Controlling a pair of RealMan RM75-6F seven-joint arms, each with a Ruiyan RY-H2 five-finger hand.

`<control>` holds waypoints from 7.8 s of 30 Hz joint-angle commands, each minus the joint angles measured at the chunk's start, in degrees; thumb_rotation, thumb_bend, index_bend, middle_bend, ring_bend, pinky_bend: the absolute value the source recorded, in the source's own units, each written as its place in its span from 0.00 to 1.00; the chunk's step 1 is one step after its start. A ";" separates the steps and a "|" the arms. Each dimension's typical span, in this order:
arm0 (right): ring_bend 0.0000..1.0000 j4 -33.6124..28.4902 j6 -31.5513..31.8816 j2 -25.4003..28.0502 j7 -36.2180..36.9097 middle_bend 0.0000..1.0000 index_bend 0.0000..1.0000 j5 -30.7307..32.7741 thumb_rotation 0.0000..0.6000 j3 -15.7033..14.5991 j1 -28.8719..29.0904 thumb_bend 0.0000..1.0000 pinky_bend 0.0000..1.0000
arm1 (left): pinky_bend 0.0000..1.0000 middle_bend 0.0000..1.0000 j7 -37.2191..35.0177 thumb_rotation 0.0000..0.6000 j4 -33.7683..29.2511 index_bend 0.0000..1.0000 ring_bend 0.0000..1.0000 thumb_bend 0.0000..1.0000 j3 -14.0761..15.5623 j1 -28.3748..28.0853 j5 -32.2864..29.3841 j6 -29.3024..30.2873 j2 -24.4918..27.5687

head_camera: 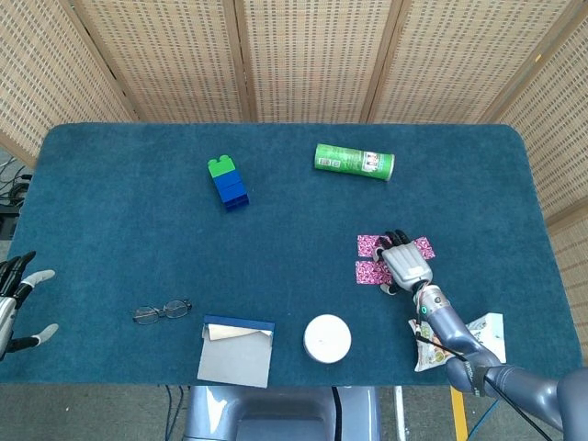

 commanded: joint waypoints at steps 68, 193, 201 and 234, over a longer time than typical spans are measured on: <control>0.00 13.30 -1.30 4.25 14.18 0.16 0.38 -10.89 1.00 -1.04 0.77 0.26 0.00 | 0.04 0.03 0.84 1.00 -1.84 0.22 0.00 0.18 0.34 1.43 0.78 2.01 1.06; 0.00 15.92 -6.63 -5.73 0.71 0.12 0.31 3.00 1.00 5.59 5.79 0.26 0.00 | 0.04 0.03 -3.01 1.00 2.28 0.22 0.00 0.18 0.31 1.84 -0.02 1.30 0.03; 0.00 15.67 -7.18 -5.86 -0.43 0.12 0.31 4.37 1.00 5.81 6.19 0.26 0.00 | 0.04 0.03 -3.68 1.00 2.90 0.22 0.00 0.18 0.34 1.99 -0.13 1.36 -0.10; 0.00 17.70 -8.75 -7.47 -3.06 0.13 0.34 7.39 1.00 5.55 7.61 0.26 0.00 | 0.04 0.03 -4.71 1.00 4.34 0.22 0.00 0.18 0.28 1.92 -0.61 0.72 -0.71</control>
